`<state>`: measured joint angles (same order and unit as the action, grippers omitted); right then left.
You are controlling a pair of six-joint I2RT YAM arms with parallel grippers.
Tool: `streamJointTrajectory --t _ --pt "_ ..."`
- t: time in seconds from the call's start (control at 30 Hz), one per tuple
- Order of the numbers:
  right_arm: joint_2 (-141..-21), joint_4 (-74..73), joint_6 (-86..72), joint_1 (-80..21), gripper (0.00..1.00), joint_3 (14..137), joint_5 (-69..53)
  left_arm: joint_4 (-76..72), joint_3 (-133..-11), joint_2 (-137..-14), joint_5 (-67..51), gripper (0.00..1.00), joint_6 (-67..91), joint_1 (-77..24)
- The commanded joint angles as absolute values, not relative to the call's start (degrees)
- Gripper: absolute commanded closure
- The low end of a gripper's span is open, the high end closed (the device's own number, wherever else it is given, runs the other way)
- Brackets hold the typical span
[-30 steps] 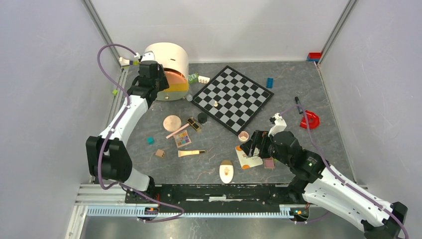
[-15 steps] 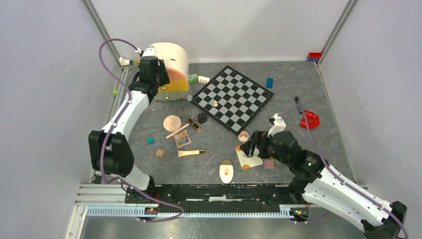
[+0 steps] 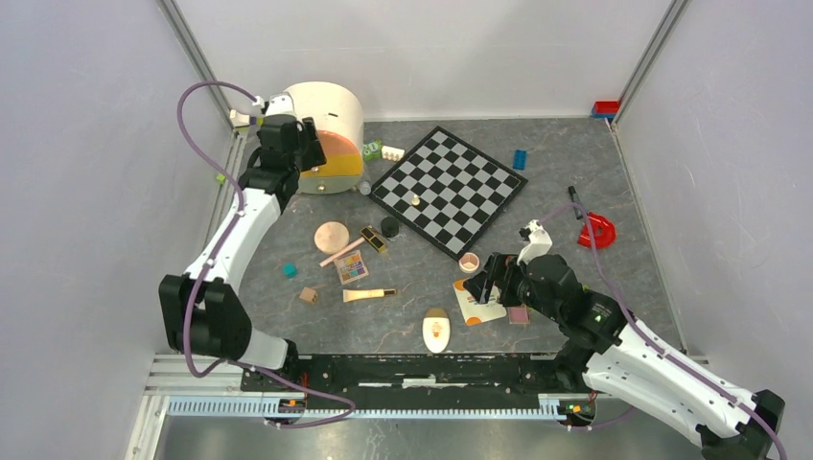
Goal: Organize the makeup
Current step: Close the drawer in the storage box.
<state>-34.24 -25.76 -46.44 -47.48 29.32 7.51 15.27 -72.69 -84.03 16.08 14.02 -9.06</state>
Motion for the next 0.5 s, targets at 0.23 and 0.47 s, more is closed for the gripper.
streamJointTrajectory --t 0.23,0.47 --pt "-33.3 -24.5 -46.8 -47.4 0.02 29.1 6.5 12.6 -63.1 -76.6 13.3 0.28 17.9 -8.7" --pt "-33.1 -24.4 -46.8 -47.4 0.02 29.0 6.4 6.7 -61.1 -80.6 10.2 0.33 16.2 -8.7"
